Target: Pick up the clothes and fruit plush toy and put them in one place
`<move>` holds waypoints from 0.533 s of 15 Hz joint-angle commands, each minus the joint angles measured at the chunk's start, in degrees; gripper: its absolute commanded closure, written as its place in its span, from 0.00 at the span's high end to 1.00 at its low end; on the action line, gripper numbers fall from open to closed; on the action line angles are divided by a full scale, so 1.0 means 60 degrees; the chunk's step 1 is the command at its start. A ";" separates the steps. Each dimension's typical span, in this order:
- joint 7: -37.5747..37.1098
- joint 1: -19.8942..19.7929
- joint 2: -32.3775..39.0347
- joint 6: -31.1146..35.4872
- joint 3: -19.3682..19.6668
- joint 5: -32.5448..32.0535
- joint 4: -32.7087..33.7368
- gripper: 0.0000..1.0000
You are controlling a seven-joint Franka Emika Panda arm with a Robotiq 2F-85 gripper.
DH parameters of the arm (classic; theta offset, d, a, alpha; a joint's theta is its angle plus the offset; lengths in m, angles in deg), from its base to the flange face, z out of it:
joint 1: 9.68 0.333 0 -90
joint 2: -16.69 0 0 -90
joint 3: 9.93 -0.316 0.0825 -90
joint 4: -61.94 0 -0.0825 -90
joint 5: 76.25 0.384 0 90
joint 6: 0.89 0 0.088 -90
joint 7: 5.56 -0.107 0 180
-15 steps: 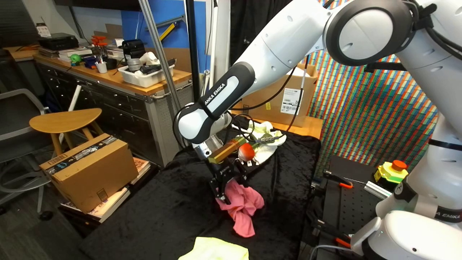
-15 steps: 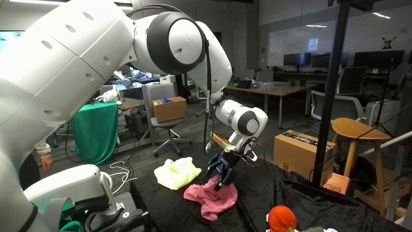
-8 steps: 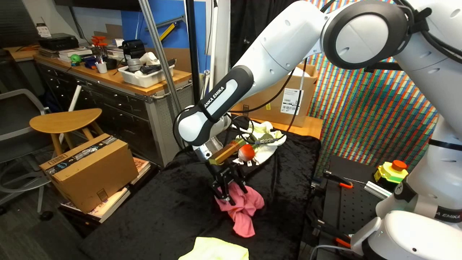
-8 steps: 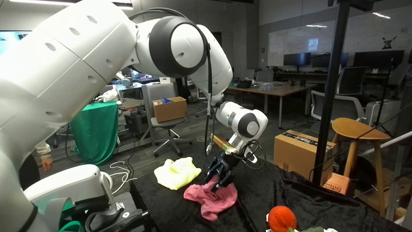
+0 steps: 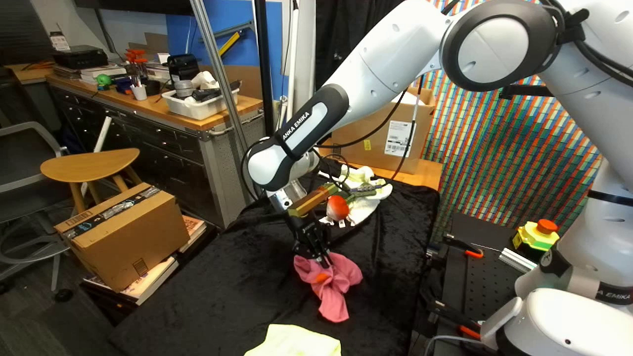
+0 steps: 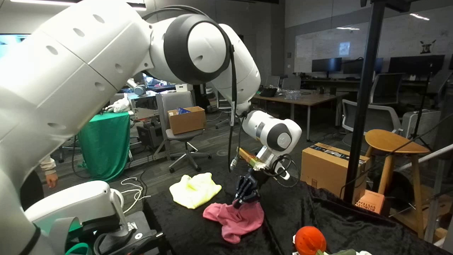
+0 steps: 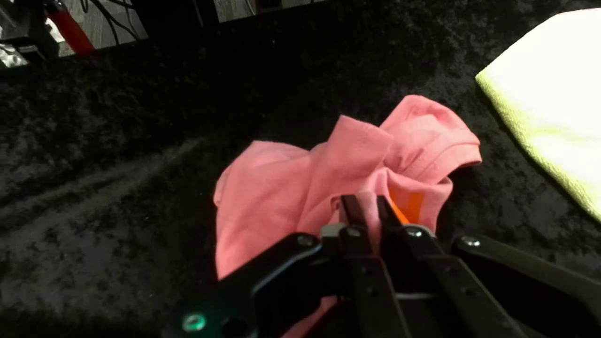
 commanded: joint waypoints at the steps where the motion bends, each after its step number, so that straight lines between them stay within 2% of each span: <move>1: 0.0272 -0.0445 -0.0734 0.0725 0.0153 0.0364 -0.0545 0.07; 8: 0.0356 -0.1199 -0.2424 0.2954 0.0424 0.0949 -0.2016 0.08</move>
